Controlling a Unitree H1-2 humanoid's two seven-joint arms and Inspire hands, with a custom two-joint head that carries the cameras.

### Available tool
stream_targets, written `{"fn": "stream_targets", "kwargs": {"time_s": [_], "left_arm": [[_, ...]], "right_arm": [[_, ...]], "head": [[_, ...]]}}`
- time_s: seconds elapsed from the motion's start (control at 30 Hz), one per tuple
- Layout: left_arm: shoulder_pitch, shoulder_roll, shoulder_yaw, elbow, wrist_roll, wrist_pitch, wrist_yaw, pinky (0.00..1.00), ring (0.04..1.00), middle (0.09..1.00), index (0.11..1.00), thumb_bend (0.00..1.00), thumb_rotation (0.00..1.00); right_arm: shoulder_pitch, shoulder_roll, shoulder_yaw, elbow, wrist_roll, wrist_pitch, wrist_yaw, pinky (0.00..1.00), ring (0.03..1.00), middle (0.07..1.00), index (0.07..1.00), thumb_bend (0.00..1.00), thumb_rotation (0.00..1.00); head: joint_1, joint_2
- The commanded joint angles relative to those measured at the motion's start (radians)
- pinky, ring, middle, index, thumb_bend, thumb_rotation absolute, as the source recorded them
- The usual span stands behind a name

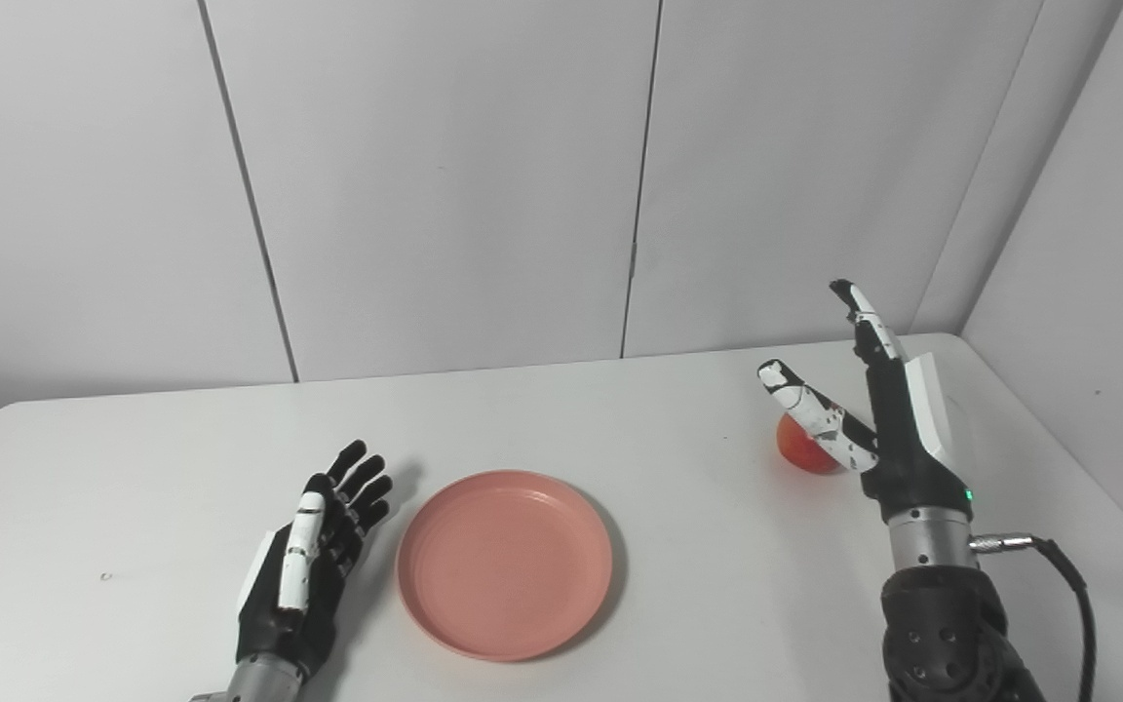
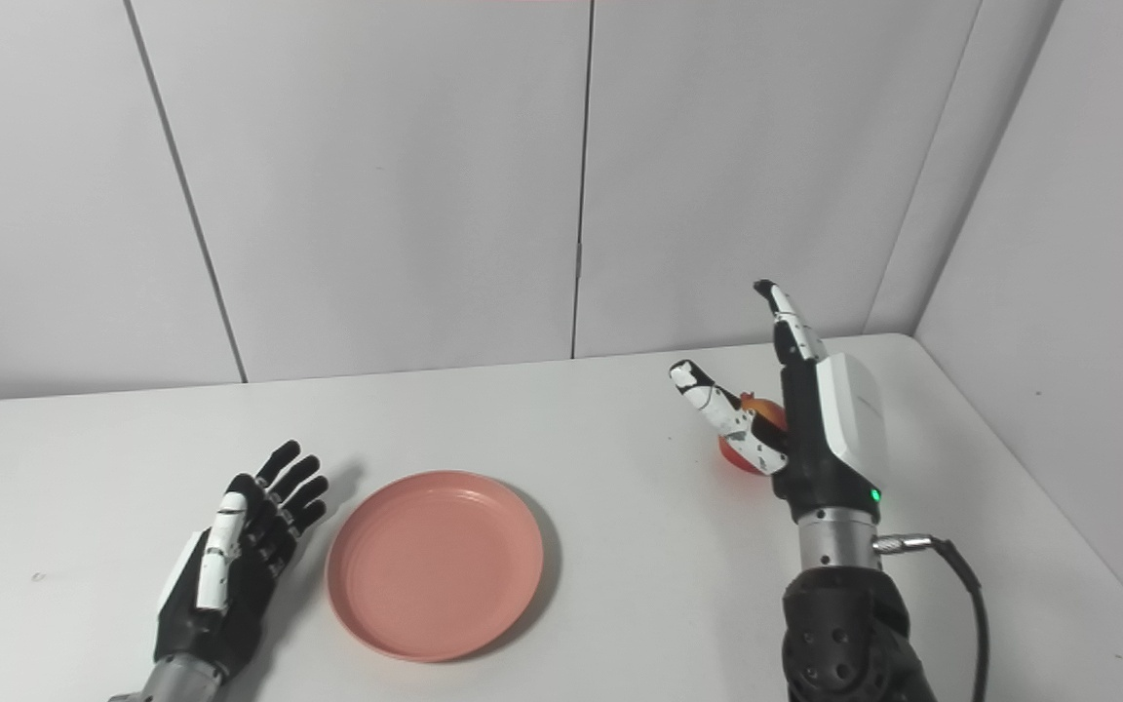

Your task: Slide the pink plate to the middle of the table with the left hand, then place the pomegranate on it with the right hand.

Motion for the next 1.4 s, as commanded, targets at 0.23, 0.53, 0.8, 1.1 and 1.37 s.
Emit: {"fn": "stream_targets", "kwargs": {"time_s": [0.23, 0.53, 0.8, 1.1, 1.37], "left_arm": [[0.008, 0.025, 0.008, 0.024, 0.006, 0.001, -0.001, 1.0, 0.981, 0.986, 0.973, 0.36, 1.0], [0.014, 0.035, 0.0, 0.028, 0.022, -0.032, -0.001, 1.0, 0.999, 1.0, 0.997, 0.32, 1.0], [0.018, 0.04, -0.002, 0.019, 0.034, -0.035, 0.0, 1.0, 0.994, 1.0, 0.997, 0.32, 1.0], [0.022, 0.044, 0.002, -0.003, 0.033, -0.01, 0.004, 1.0, 0.991, 1.0, 0.994, 0.32, 1.0], [0.024, 0.052, 0.001, -0.004, 0.034, -0.01, -0.001, 1.0, 0.991, 1.0, 0.993, 0.32, 1.0]], "right_arm": [[-0.05, -0.016, -0.078, 0.041, 0.082, -0.027, -0.069, 0.87, 0.924, 0.93, 0.913, 0.4, 1.0], [-0.053, -0.06, -0.078, 0.078, 0.03, 0.033, -0.07, 0.85, 0.916, 0.928, 0.915, 0.48, 0.97], [-0.07, -0.079, -0.05, 0.122, -0.061, 0.103, -0.07, 0.8, 0.883, 0.918, 0.894, 0.68, 0.63], [-0.108, -0.086, -0.022, 0.206, -0.078, 0.141, -0.067, 0.76, 0.87, 0.912, 0.904, 0.8, 0.46], [-0.136, -0.097, 0.005, 0.286, -0.082, 0.148, -0.075, 0.71, 0.848, 0.899, 0.898, 0.83, 0.48]], "head": [[-0.044, -0.007], [-0.069, -0.012], [-0.074, -0.012], [-0.082, -0.006], [-0.085, 0.001]]}}
